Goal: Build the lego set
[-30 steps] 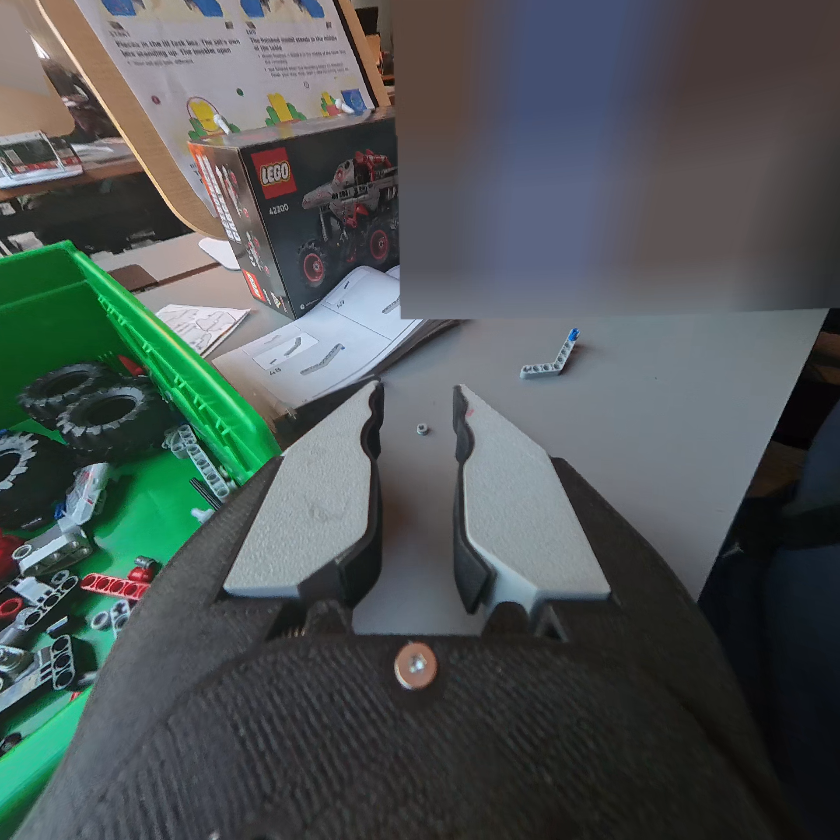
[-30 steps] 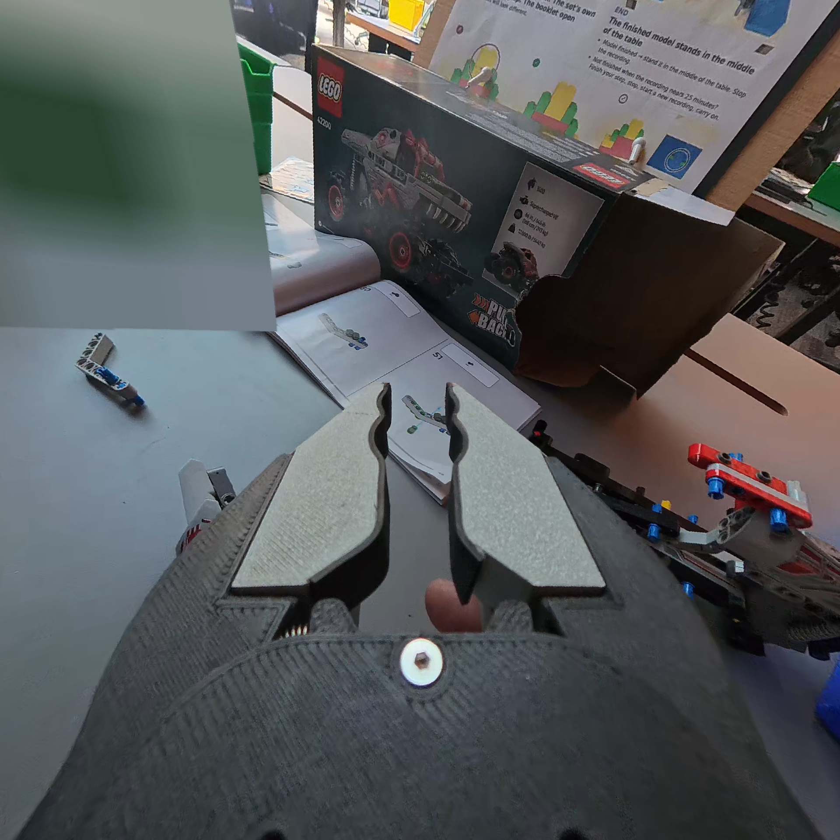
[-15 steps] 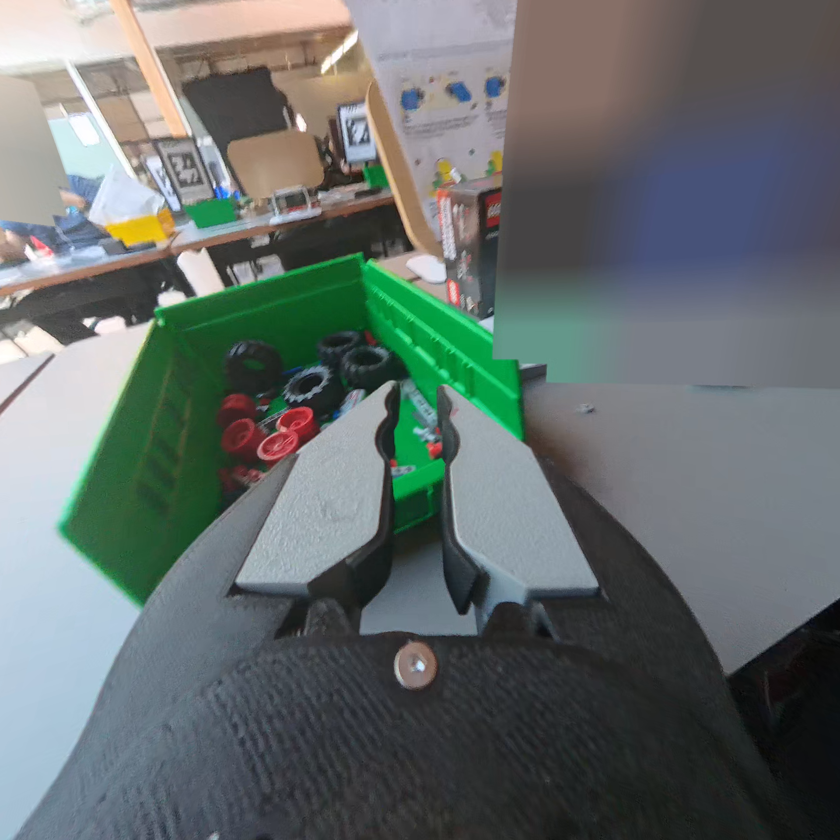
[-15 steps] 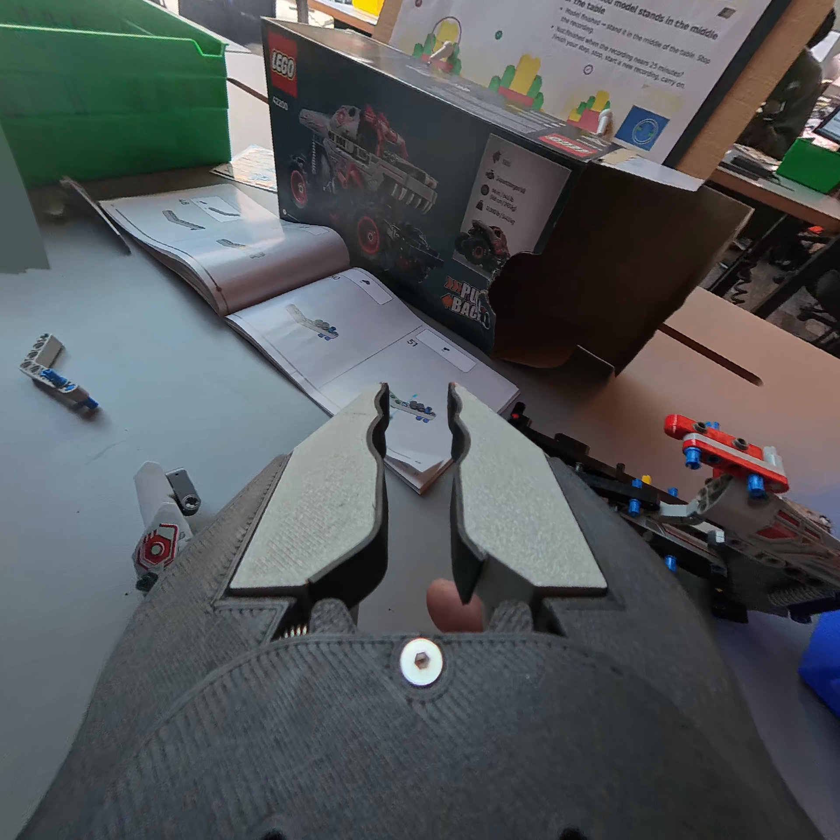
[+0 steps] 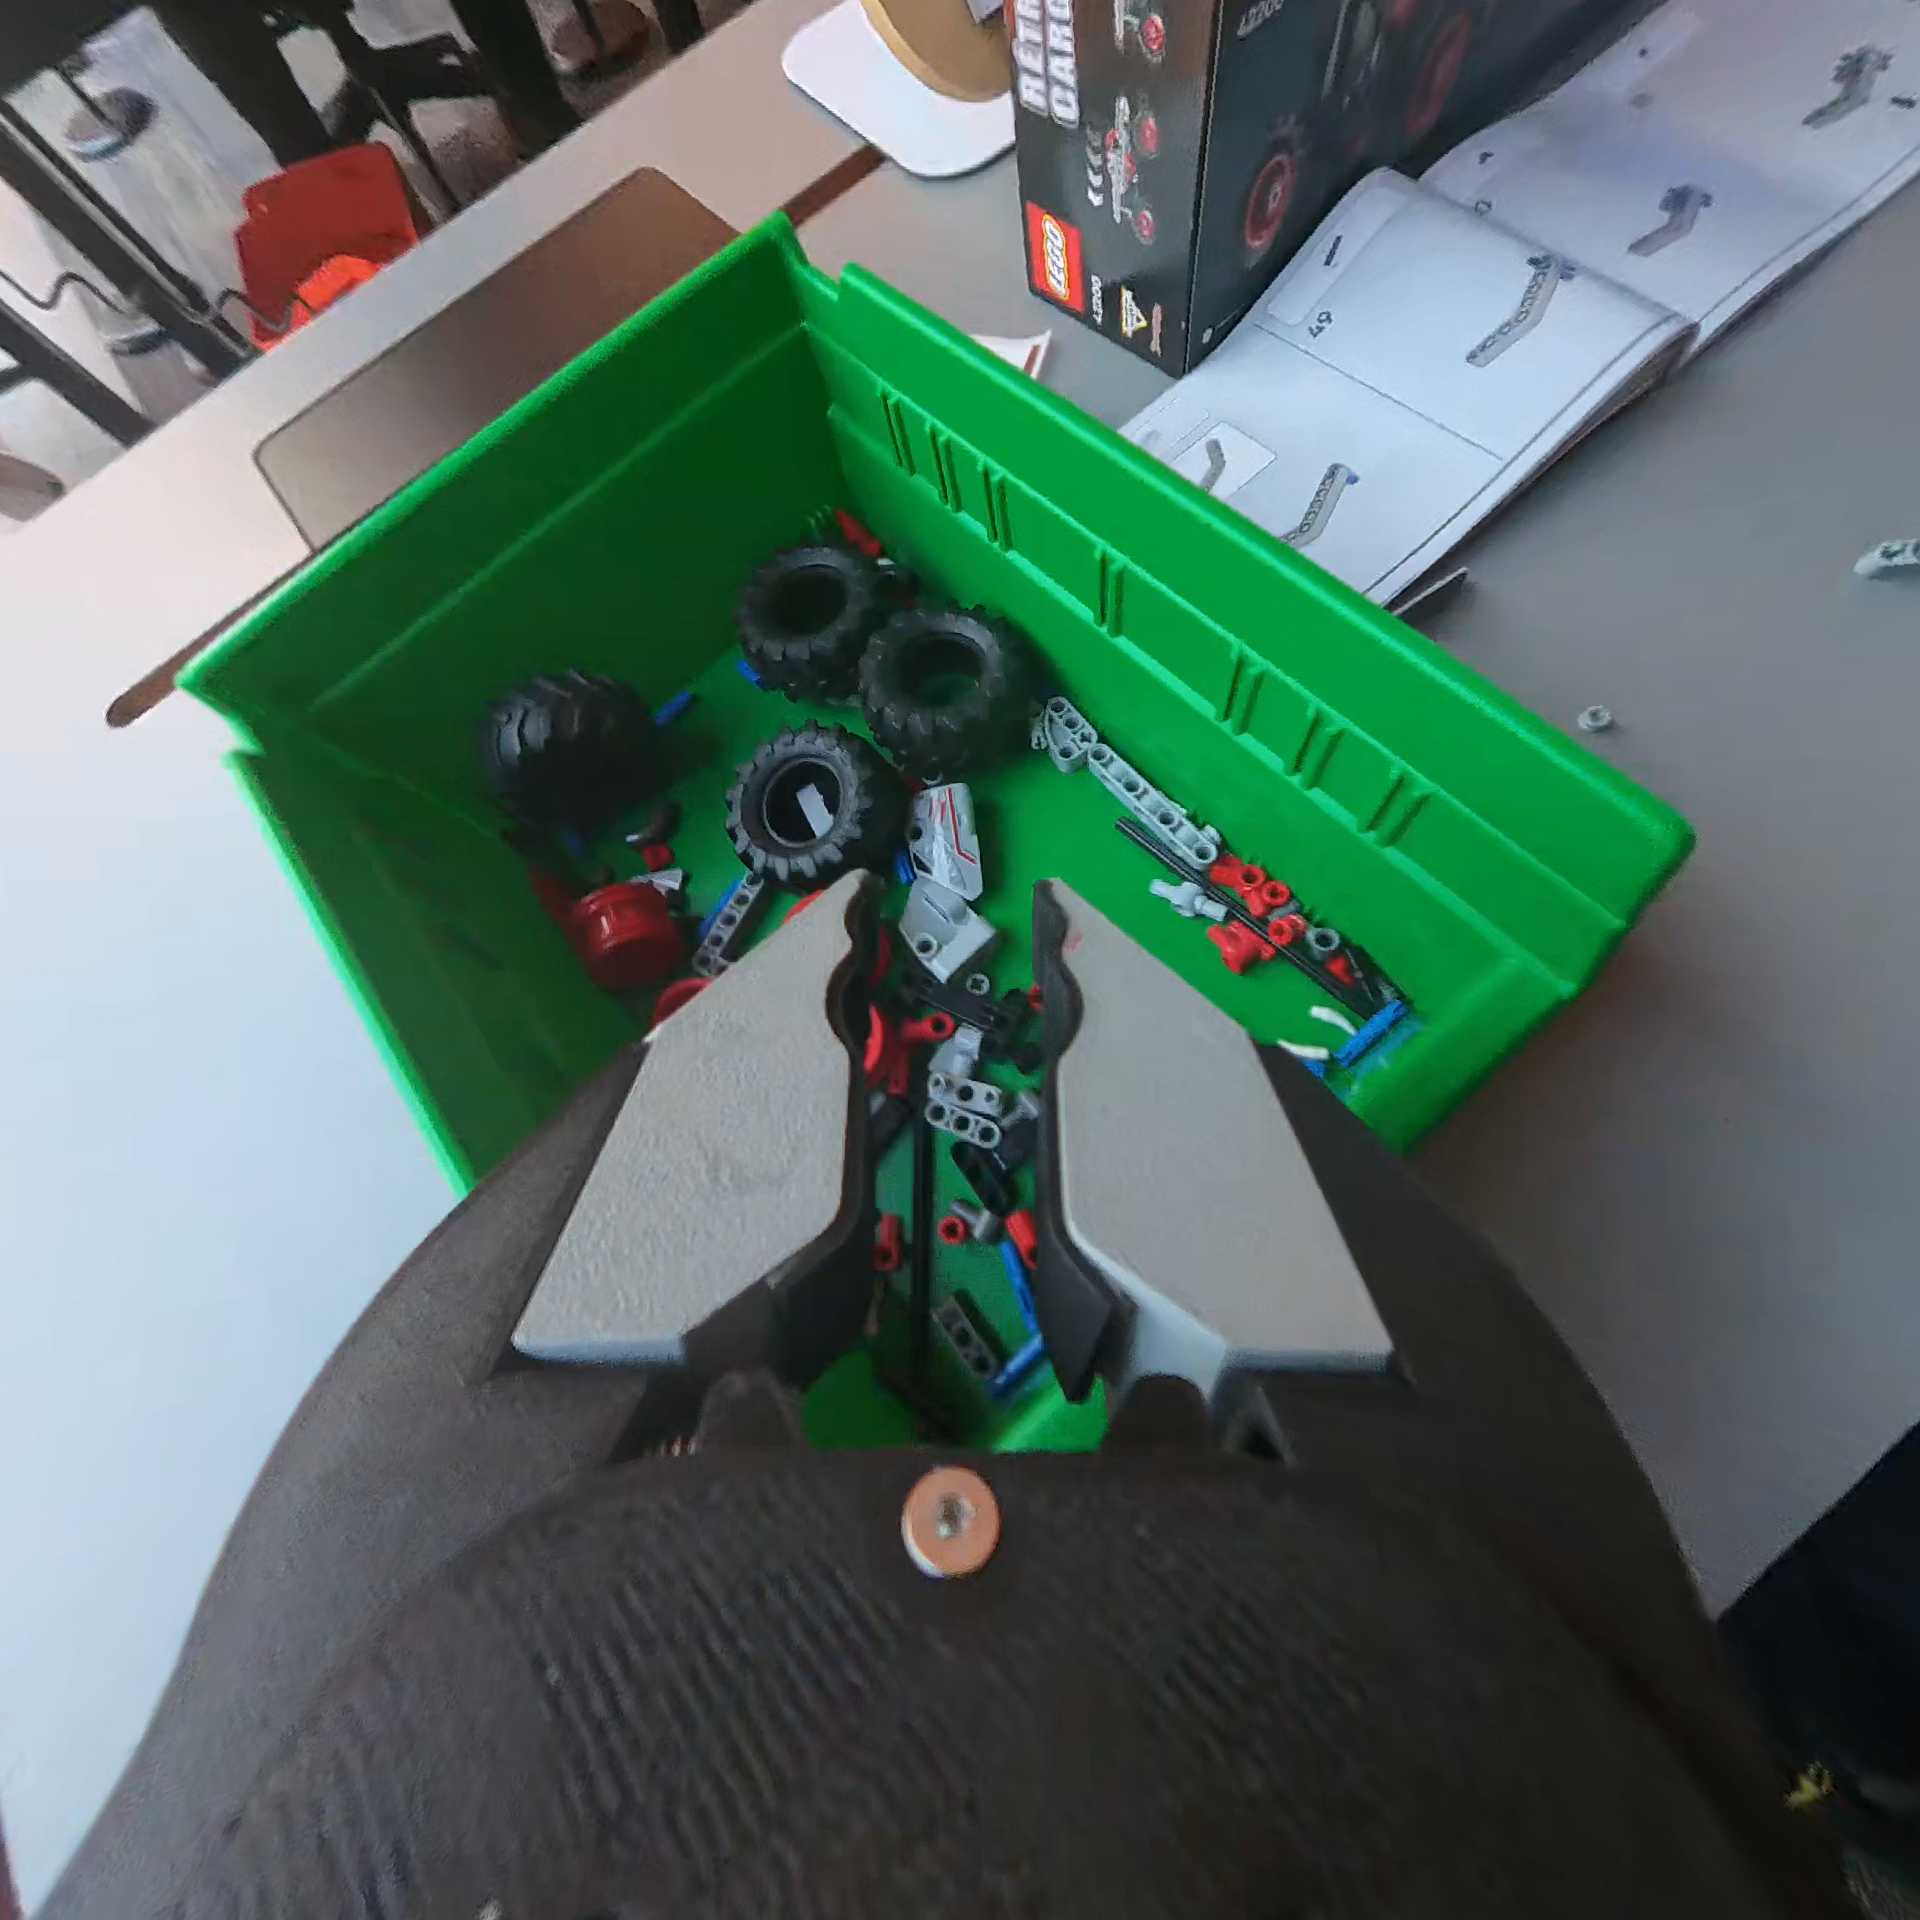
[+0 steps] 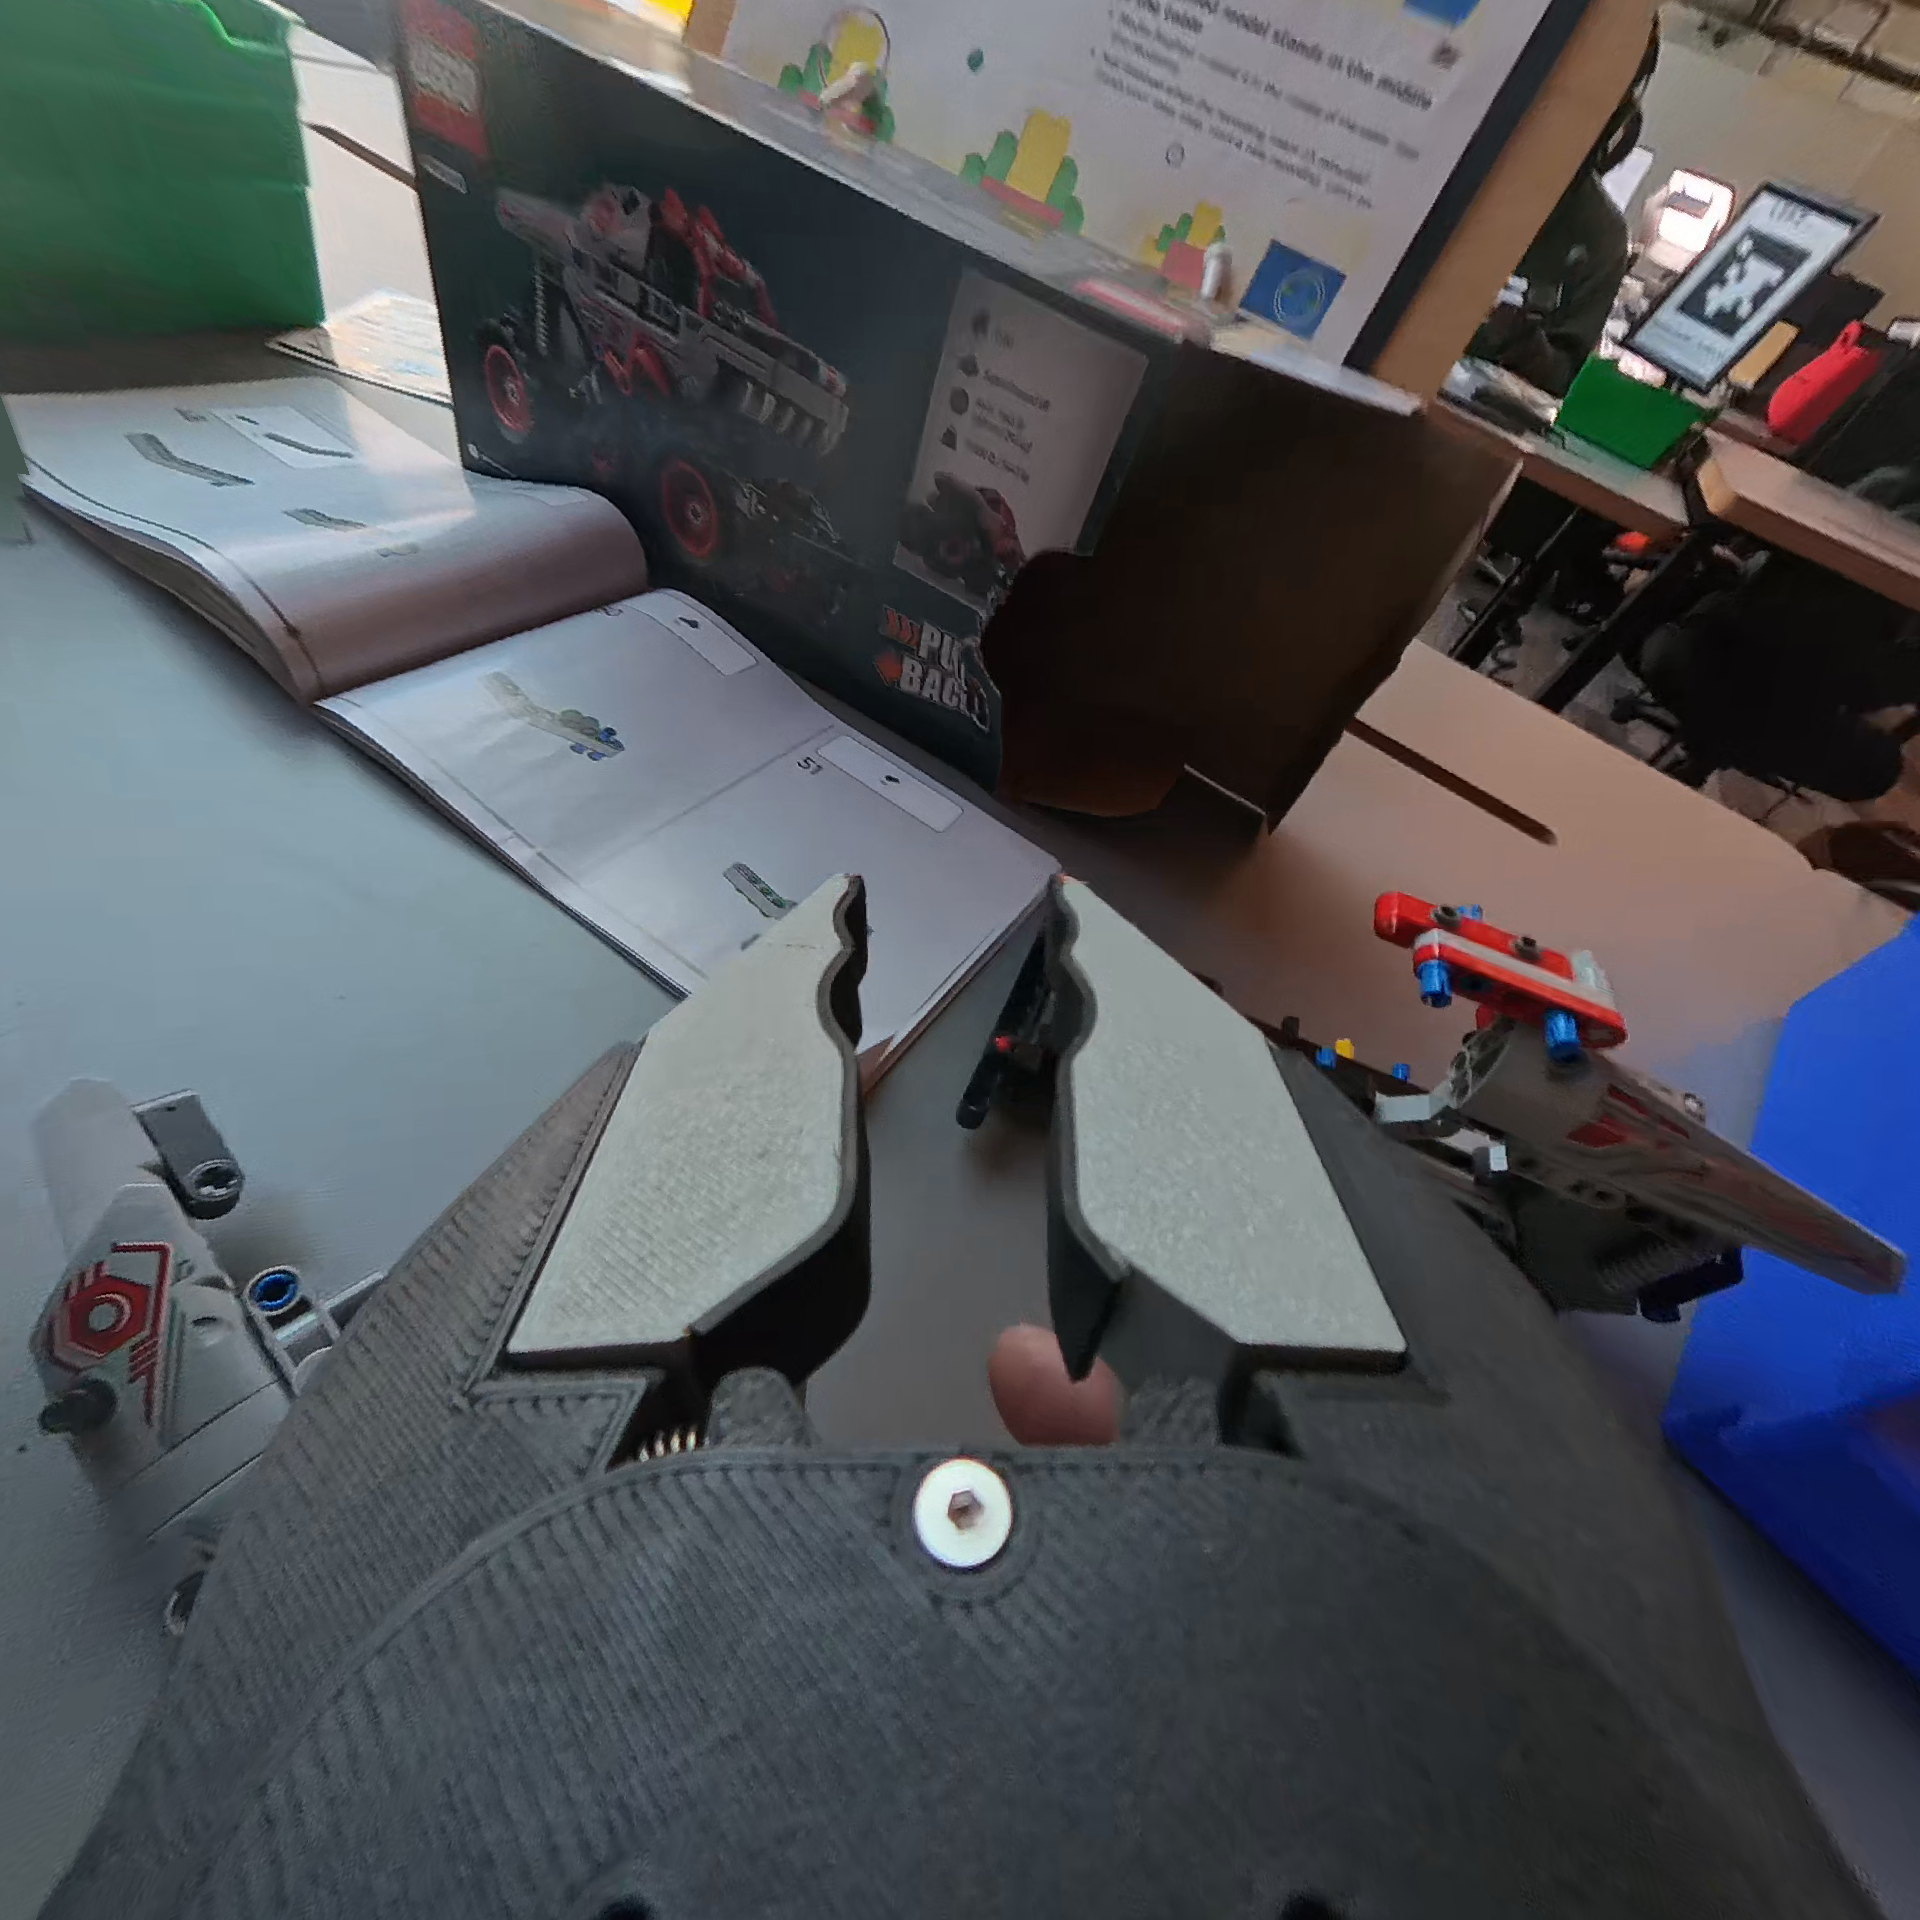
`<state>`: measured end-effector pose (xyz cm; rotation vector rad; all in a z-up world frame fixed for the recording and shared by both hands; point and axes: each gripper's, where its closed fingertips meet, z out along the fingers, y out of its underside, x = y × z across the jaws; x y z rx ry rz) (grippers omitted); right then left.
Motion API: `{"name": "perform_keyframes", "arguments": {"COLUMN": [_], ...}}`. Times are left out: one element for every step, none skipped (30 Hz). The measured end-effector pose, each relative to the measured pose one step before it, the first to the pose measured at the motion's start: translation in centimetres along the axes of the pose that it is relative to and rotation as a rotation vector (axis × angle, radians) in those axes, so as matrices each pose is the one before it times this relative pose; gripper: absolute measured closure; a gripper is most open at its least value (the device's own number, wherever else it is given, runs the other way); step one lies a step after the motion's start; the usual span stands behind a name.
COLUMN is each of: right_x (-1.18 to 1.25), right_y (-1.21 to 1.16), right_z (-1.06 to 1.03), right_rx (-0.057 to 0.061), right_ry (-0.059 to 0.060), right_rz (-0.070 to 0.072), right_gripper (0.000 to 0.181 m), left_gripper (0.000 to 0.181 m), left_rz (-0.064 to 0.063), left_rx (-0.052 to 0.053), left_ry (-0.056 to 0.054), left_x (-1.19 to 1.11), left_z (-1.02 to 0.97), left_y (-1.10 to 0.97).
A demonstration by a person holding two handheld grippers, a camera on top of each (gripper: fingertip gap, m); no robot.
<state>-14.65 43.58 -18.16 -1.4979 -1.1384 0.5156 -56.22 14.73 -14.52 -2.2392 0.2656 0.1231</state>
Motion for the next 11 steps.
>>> {"name": "perform_keyframes", "arguments": {"right_x": [0.191, 0.224, 0.296, 0.361, 0.353, 0.338, 0.314, 0.234, 0.086, -0.063, -0.150], "right_y": [0.366, 0.295, 0.177, 0.026, -0.050, -0.030, -0.029, -0.111, -0.205, -0.197, -0.133], "right_z": [0.135, 0.079, 0.012, -0.044, -0.081, -0.094, -0.122, -0.118, -0.086, -0.029, -0.004], "right_rx": [-0.0165, -0.0106, -0.0041, 0.0020, 0.0055, 0.0036, 0.0030, 0.0071, 0.0111, 0.0103, 0.0057], "right_ry": [0.0079, 0.0081, 0.0116, 0.0150, 0.0140, 0.0135, 0.0144, 0.0107, 0.0012, -0.0072, -0.0114], "right_rz": [0.0131, 0.0124, 0.0110, 0.0099, 0.0087, 0.0070, 0.0045, 0.0031, 0.0036, 0.0053, 0.0051], "right_gripper": [0.147, 0.145, 0.143, 0.140, 0.140, 0.140, 0.141, 0.141, 0.142, 0.141, 0.141], "left_gripper": [0.156, 0.157, 0.157, 0.158, 0.159, 0.160, 0.163, 0.167, 0.169, 0.169, 0.170], "left_rz": [0.0127, -0.0008, -0.0035, 0.0065, 0.0173, 0.0232, 0.0134, 0.0004, -0.0058, -0.0004, 0.0152], "left_rx": [-0.0083, 0.0030, -0.0084, -0.0350, -0.0513, -0.0504, -0.0462, -0.0541, -0.0641, -0.0632, -0.0609], "left_ry": [0.0337, 0.0533, 0.0627, 0.0469, 0.0204, 0.0107, 0.0080, 0.0172, 0.0198, 0.0040, -0.0077], "left_x": [-0.123, 0.271, 0.507, 0.304, -0.032, -0.113, -0.071, 0.168, 0.327, 0.188, 0.093], "left_z": [0.513, 0.638, 0.744, 0.716, 0.542, 0.304, 0.096, 0.033, 0.068, 0.194, 0.374], "left_y": [-0.562, -0.749, -0.573, -0.149, 0.232, 0.483, 0.738, 1.092, 1.335, 1.367, 1.261]}}
